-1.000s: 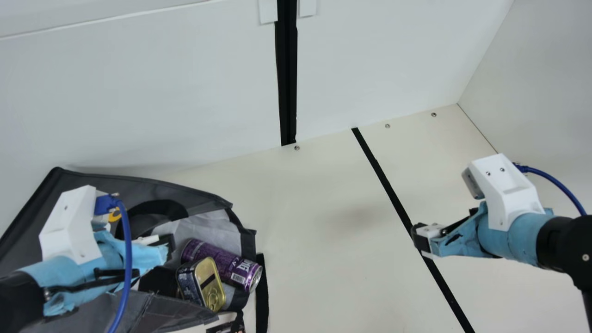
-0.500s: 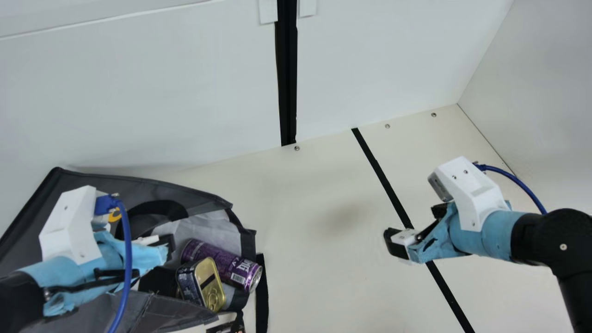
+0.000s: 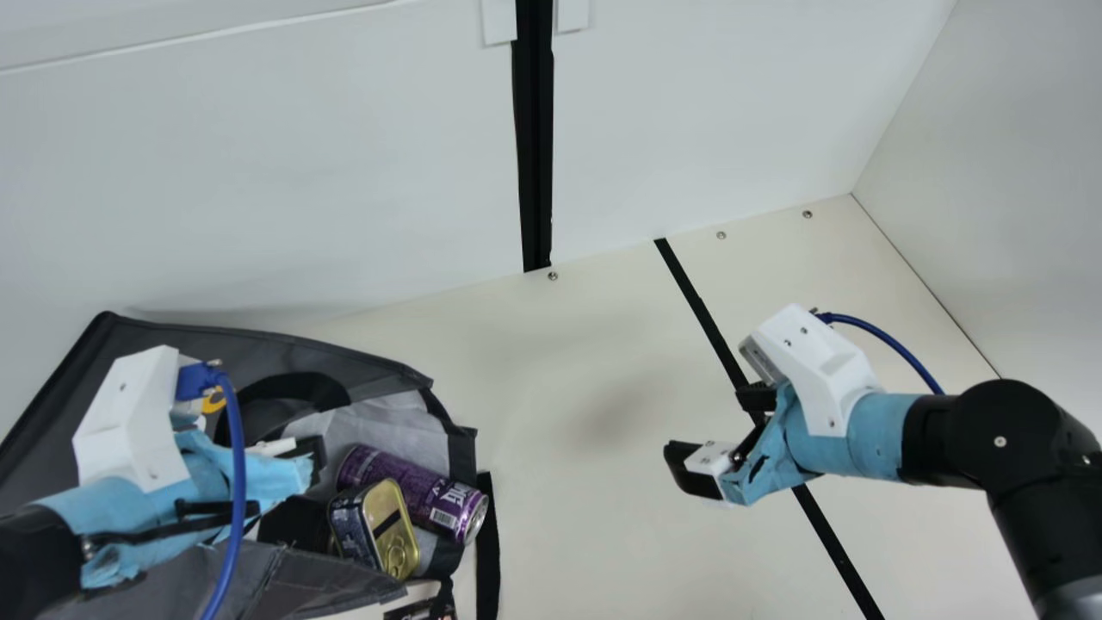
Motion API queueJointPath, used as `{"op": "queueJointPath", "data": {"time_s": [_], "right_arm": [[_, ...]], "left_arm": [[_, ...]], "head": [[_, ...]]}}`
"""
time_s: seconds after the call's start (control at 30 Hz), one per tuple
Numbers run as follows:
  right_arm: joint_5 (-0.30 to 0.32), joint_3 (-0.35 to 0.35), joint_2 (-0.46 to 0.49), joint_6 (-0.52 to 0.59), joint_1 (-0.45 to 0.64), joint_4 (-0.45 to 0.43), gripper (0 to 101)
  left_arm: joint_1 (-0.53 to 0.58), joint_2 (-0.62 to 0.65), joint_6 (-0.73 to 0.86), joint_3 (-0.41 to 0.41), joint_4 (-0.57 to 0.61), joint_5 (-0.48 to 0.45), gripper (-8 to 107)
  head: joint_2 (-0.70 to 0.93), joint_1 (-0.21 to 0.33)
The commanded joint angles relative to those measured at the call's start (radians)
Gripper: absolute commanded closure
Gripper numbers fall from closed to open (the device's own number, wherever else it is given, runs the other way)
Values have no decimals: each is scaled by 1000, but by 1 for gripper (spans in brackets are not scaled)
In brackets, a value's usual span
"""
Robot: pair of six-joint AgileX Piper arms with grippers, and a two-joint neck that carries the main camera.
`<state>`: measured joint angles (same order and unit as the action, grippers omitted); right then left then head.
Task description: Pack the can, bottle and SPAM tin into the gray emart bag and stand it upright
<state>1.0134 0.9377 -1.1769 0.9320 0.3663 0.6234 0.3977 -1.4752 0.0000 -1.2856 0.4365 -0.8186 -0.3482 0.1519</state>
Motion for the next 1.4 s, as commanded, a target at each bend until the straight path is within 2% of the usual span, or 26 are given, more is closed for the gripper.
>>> {"op": "queueJointPath", "data": {"time_s": [0.0,0.5,1.37], "right_arm": [[-2,-7,-9,22,-9,17,6],[-32,-36,-103,134,-84,166,6],[-46,-4,-355,309,-214,347,6]], "left_arm": [[0,0,0,0,0,0,107],[0,0,0,0,0,0,107],[0,0,0,0,0,0,107]], "head": [[-1,23],[-1,23],[-1,23]]}}
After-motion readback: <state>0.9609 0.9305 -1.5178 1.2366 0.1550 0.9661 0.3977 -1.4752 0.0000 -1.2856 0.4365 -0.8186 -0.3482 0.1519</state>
